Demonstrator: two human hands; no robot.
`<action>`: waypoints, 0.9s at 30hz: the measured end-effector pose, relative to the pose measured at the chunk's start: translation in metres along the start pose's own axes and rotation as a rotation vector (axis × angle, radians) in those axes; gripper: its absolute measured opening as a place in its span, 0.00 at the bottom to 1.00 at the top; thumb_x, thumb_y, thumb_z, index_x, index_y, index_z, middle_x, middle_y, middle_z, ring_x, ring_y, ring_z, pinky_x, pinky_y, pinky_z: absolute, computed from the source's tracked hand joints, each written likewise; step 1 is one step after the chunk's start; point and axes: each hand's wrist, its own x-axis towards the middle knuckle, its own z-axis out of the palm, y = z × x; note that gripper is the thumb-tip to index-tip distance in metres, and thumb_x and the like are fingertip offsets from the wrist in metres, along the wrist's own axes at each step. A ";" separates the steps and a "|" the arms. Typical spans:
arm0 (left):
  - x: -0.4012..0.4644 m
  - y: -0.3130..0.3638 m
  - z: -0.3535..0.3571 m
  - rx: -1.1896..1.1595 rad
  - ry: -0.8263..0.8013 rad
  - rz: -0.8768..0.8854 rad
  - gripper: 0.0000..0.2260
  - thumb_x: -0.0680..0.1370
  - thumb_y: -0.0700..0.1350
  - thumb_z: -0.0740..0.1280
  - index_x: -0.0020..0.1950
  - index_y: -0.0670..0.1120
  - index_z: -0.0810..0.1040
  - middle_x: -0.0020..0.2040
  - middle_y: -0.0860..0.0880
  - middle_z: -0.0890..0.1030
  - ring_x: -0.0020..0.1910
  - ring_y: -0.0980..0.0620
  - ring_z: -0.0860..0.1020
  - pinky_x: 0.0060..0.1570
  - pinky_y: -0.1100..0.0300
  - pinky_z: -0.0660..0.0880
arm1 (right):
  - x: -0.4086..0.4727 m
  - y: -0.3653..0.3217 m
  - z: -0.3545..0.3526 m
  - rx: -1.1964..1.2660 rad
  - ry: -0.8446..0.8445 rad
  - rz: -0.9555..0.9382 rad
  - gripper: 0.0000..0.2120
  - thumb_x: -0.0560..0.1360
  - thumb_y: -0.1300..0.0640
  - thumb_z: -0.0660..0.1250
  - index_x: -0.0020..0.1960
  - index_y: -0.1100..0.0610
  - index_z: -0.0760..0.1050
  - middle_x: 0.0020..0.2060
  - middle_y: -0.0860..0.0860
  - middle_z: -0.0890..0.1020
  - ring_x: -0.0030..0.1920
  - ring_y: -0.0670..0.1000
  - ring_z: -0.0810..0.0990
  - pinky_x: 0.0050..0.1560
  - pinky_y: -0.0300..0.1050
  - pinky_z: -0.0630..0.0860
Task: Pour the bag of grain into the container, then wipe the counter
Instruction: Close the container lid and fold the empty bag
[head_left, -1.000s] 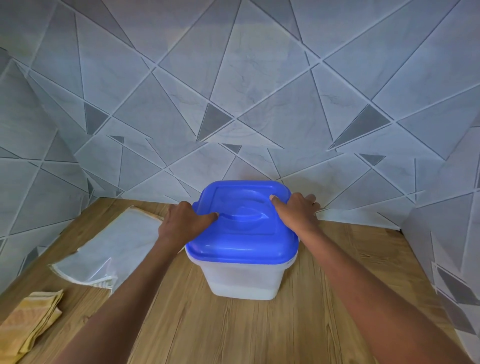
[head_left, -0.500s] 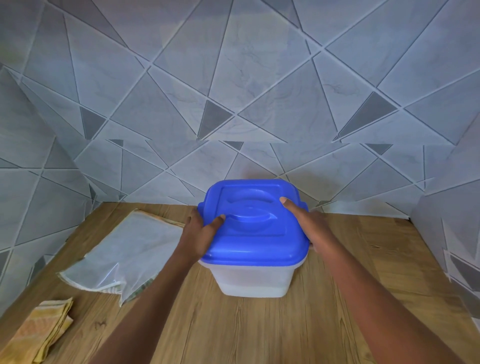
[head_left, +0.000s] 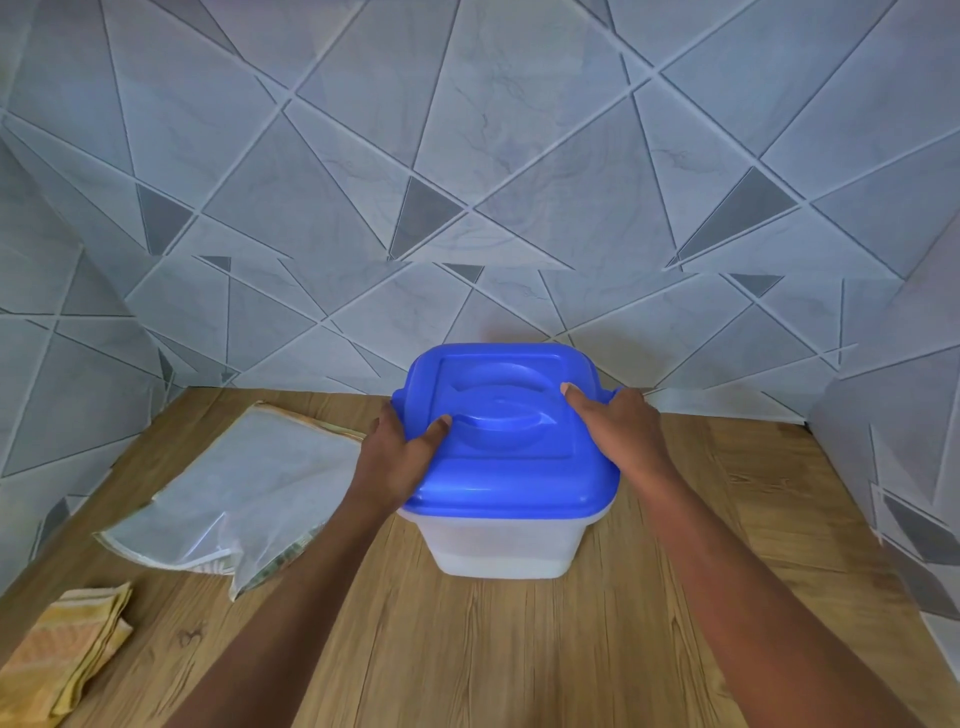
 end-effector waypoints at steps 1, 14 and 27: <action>0.001 -0.001 0.001 -0.002 0.013 0.010 0.34 0.76 0.64 0.68 0.75 0.47 0.65 0.69 0.46 0.74 0.66 0.41 0.75 0.63 0.46 0.75 | 0.001 -0.002 -0.001 -0.040 -0.020 -0.004 0.32 0.72 0.31 0.67 0.50 0.62 0.72 0.42 0.52 0.78 0.45 0.57 0.79 0.39 0.47 0.70; 0.002 -0.004 0.006 -0.139 0.048 -0.017 0.36 0.72 0.61 0.73 0.74 0.50 0.65 0.68 0.50 0.74 0.66 0.44 0.76 0.66 0.46 0.75 | -0.012 -0.027 0.013 -0.488 0.110 -0.236 0.23 0.85 0.48 0.52 0.53 0.66 0.76 0.54 0.64 0.80 0.55 0.65 0.79 0.47 0.51 0.71; 0.004 -0.002 -0.008 -0.270 0.167 -0.243 0.41 0.48 0.69 0.82 0.51 0.46 0.80 0.49 0.48 0.84 0.44 0.47 0.85 0.45 0.48 0.84 | -0.020 -0.022 0.013 -0.314 0.114 -0.075 0.31 0.82 0.40 0.55 0.65 0.68 0.69 0.58 0.65 0.79 0.57 0.66 0.79 0.49 0.54 0.74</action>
